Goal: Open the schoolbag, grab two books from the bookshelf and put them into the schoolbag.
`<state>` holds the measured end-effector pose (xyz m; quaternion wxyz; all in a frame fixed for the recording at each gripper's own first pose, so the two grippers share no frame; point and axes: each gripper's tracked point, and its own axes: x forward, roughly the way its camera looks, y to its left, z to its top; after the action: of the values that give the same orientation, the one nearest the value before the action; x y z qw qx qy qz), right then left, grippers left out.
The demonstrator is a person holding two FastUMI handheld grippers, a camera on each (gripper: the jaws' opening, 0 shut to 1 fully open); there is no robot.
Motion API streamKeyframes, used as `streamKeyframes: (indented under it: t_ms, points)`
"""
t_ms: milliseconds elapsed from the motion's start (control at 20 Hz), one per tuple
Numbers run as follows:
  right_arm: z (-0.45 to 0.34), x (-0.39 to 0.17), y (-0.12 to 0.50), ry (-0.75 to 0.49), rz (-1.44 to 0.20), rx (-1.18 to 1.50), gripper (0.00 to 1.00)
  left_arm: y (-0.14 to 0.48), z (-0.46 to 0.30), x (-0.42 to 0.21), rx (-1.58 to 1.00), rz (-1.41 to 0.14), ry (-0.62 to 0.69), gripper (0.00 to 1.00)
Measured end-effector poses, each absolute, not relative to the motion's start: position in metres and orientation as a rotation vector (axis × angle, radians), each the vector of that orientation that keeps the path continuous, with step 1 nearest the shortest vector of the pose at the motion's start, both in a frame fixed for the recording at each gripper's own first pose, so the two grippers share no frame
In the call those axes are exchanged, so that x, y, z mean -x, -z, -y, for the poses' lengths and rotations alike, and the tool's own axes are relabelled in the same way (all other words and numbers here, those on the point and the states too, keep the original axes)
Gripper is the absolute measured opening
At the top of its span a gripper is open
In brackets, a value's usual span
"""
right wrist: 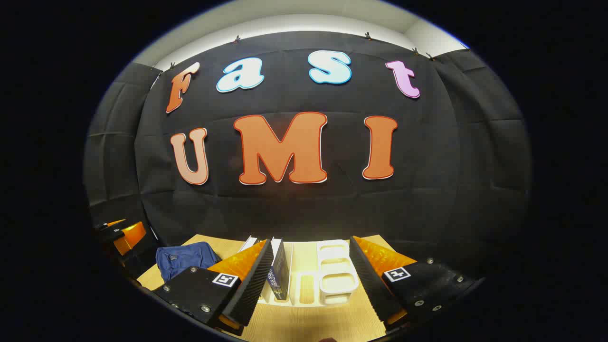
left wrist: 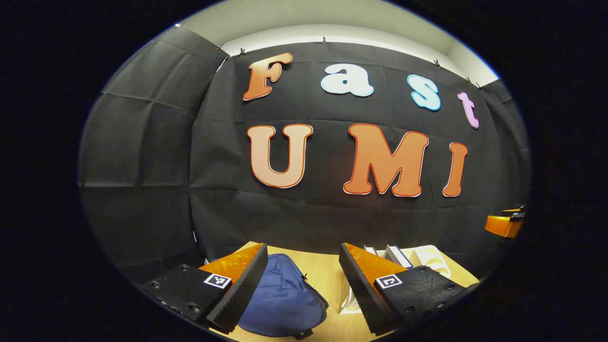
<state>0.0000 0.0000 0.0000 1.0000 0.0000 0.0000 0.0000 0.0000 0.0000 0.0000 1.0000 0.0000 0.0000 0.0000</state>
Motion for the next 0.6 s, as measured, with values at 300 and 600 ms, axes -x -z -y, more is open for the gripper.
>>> streamKeyframes:
  t_ms: [300,600]
  points:
    - [-0.0010,-0.0025,-0.0010,0.003,0.001,0.003,0.95,0.0027,-0.0028,-0.0031,-0.006,-0.007,0.000,0.94]
    - [0.0004,-0.0070,0.0009,0.005,-0.002,0.005,0.95,0.0075,-0.0050,-0.0095,-0.010,-0.016,-0.007,0.94]
